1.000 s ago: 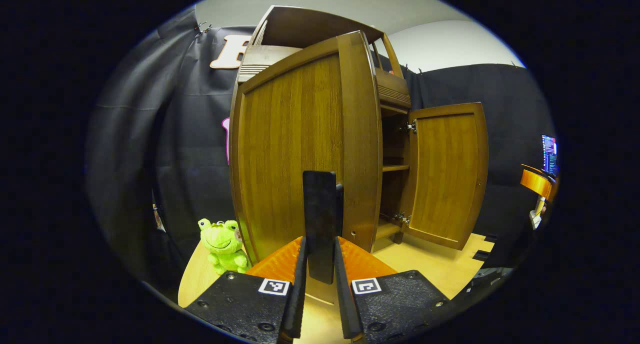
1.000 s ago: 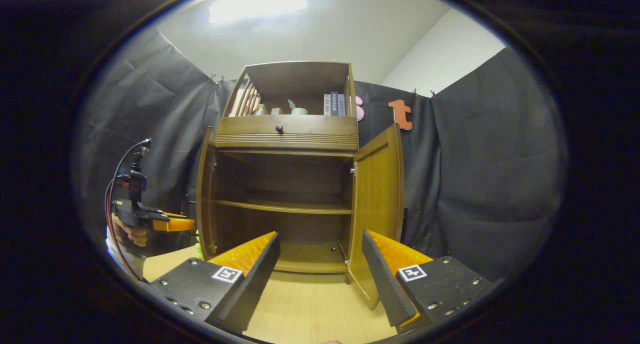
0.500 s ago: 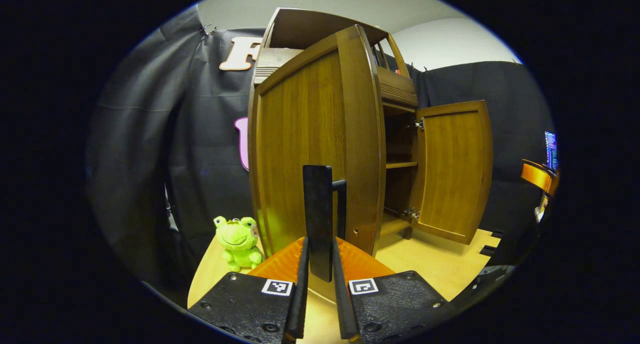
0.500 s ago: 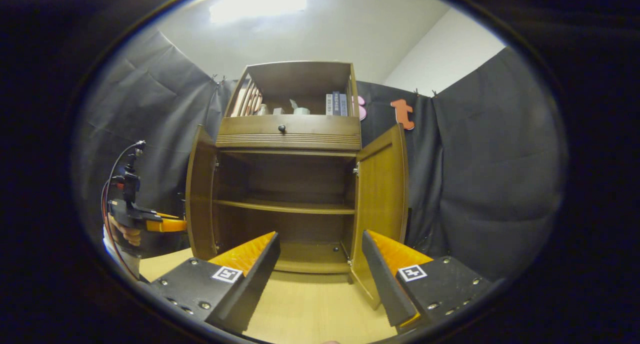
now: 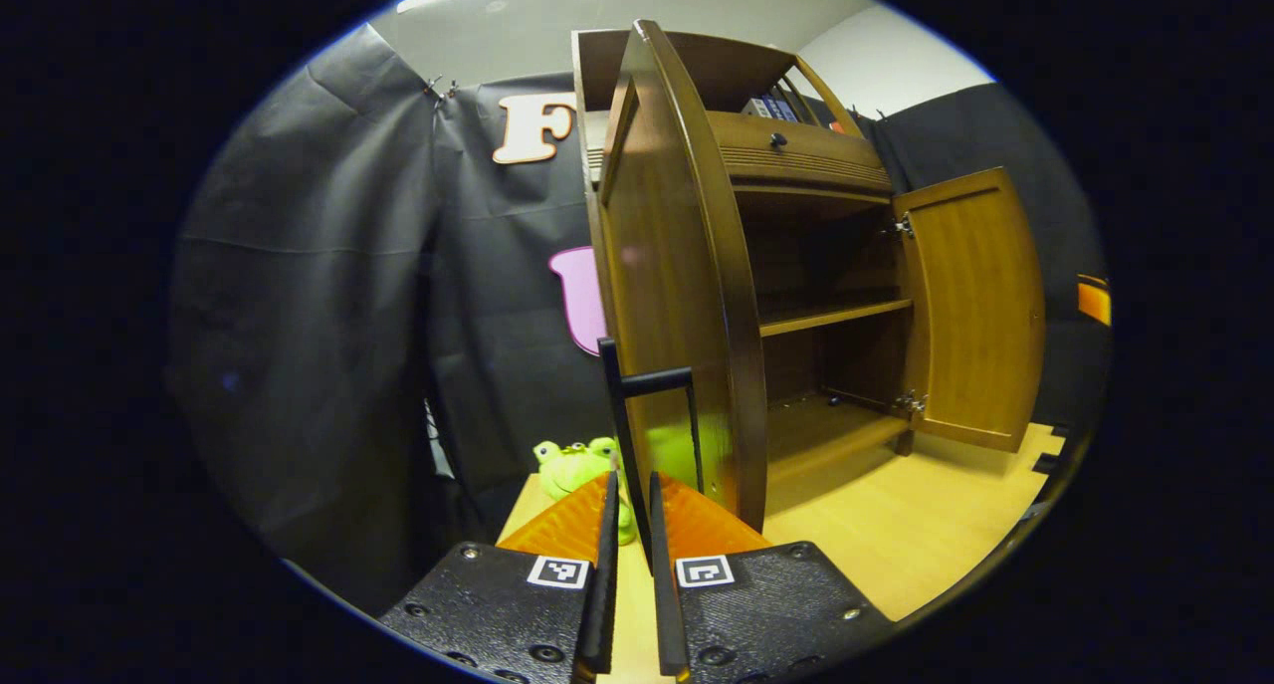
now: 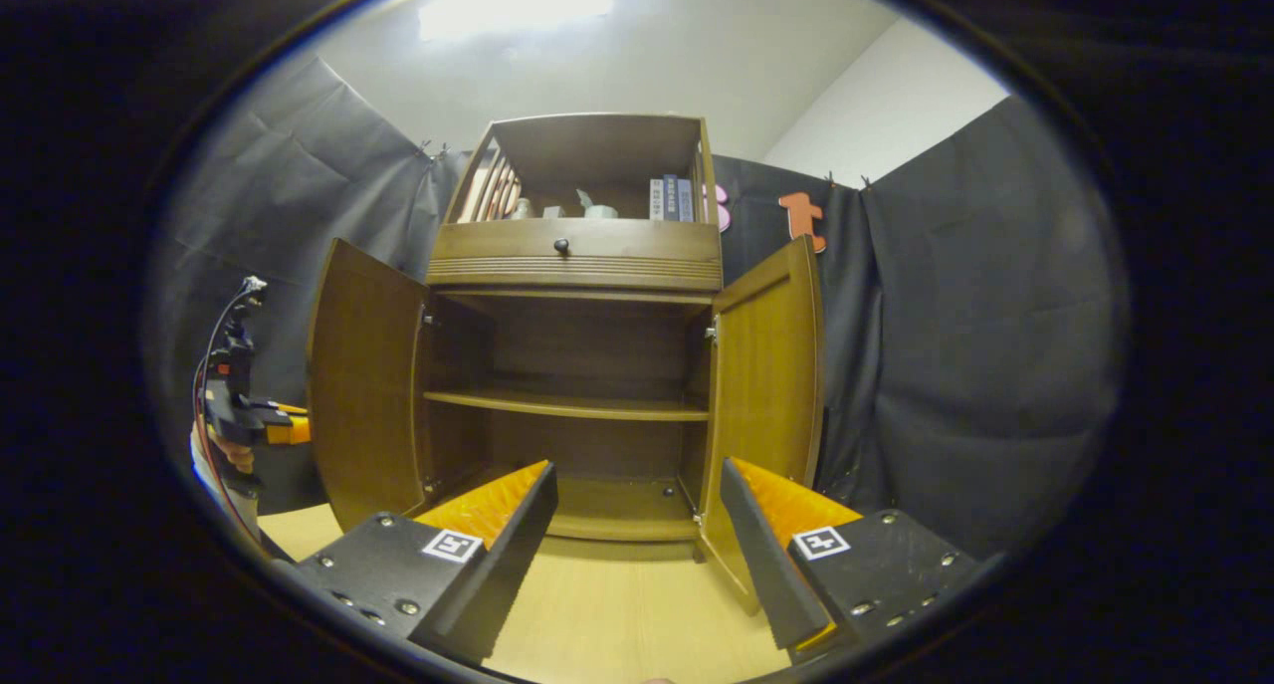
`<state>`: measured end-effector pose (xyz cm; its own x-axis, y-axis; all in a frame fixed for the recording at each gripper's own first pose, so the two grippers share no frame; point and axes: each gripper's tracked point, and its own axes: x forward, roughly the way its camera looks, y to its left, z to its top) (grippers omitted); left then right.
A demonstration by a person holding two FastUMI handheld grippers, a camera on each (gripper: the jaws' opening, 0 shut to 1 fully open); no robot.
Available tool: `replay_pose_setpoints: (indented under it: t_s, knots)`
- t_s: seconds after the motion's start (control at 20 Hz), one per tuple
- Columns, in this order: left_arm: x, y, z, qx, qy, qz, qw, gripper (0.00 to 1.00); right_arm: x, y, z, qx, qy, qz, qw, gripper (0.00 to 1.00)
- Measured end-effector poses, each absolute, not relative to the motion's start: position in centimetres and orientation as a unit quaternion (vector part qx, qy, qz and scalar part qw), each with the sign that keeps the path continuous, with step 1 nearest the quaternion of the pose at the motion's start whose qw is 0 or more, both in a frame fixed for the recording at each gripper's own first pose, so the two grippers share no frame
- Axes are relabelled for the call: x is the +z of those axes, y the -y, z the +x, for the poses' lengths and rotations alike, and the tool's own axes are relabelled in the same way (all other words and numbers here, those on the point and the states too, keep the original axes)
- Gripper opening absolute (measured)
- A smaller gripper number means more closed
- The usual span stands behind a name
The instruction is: Open the right door of the double-door shoe cabinet with the right hand, and open the left door with the left hand.
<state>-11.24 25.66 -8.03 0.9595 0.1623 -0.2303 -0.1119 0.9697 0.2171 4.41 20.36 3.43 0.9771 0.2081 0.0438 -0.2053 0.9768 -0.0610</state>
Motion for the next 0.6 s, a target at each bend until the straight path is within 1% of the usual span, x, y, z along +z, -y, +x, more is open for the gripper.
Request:
replay_pose_setpoints:
  t_s: [0.05,0.25,0.4,0.45,0.55,0.6]
  knots:
    - [-8.0,-26.2,-11.3,0.072,-0.122,0.099,0.985,0.18,3.4,-20.5,4.6,0.103,0.024,-0.028,0.994,0.97]
    - [-7.9,-27.6,-11.6,0.073,-0.118,0.069,0.988,0.18,3.0,-21.0,4.9,0.101,0.020,-0.030,0.994,0.98]
    - [-8.1,-28.0,-12.1,0.070,-0.122,0.050,0.989,0.18,2.8,-21.6,5.2,0.104,0.017,-0.035,0.994,0.98]
    - [-8.0,-27.8,-12.2,0.070,-0.123,0.049,0.989,0.14,2.7,-21.7,5.2,0.106,0.016,-0.037,0.994,0.98]
    - [-7.9,-28.1,-12.4,0.074,-0.126,0.050,0.988,0.22,2.5,-22.0,5.1,0.111,0.012,-0.039,0.993,0.98]
    - [-7.7,-28.1,-12.5,0.076,-0.126,0.051,0.988,0.20,2.4,-22.2,5.2,0.114,0.011,-0.039,0.993,0.98]
